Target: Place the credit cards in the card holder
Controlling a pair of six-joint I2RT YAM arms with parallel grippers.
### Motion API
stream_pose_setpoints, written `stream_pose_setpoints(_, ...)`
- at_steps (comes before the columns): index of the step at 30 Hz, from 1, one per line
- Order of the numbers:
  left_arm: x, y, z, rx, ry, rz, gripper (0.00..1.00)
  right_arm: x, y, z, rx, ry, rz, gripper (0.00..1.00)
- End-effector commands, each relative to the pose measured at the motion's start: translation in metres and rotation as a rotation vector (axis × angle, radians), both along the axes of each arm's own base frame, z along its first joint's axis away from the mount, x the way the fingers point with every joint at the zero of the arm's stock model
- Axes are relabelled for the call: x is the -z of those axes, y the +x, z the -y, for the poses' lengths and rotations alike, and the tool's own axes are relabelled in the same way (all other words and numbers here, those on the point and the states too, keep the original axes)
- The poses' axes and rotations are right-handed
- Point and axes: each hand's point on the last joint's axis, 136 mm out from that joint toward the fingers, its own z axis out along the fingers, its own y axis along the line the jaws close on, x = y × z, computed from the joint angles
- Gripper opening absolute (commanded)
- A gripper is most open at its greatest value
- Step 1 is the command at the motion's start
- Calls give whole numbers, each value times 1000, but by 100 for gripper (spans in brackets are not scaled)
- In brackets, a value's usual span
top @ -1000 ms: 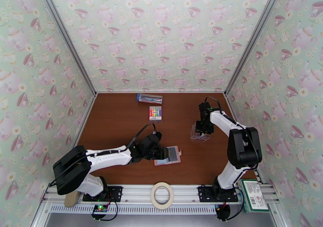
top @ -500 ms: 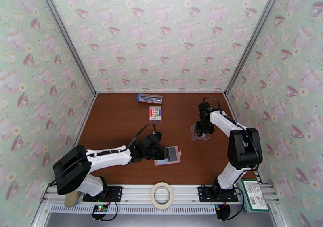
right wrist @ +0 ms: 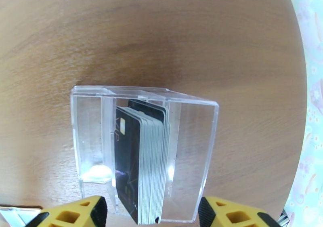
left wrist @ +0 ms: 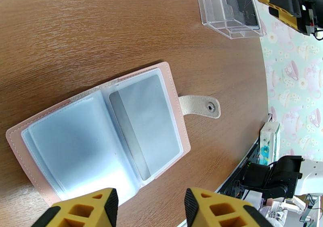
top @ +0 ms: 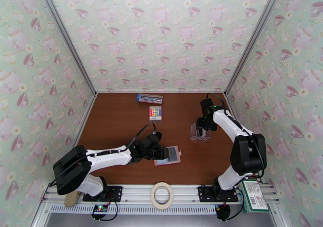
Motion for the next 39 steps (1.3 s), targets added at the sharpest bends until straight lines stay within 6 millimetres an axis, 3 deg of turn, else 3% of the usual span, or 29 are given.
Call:
stream_pose_setpoints(1,-7,2,3,13,-16,13,51,5,2,4,17,-44,-20,65)
stream_pose_setpoints(10,-5,2,4,14,-12,8,51,15,3,12,29,-93,-53,60)
stream_pose_setpoints(30,-5,1,4,15,-8,8,51,0,2,24,58,-156,-26,49)
stream_pose_setpoints(39,-7,2,7,21,-14,8,51,-3,3,24,57,-161,-25,31)
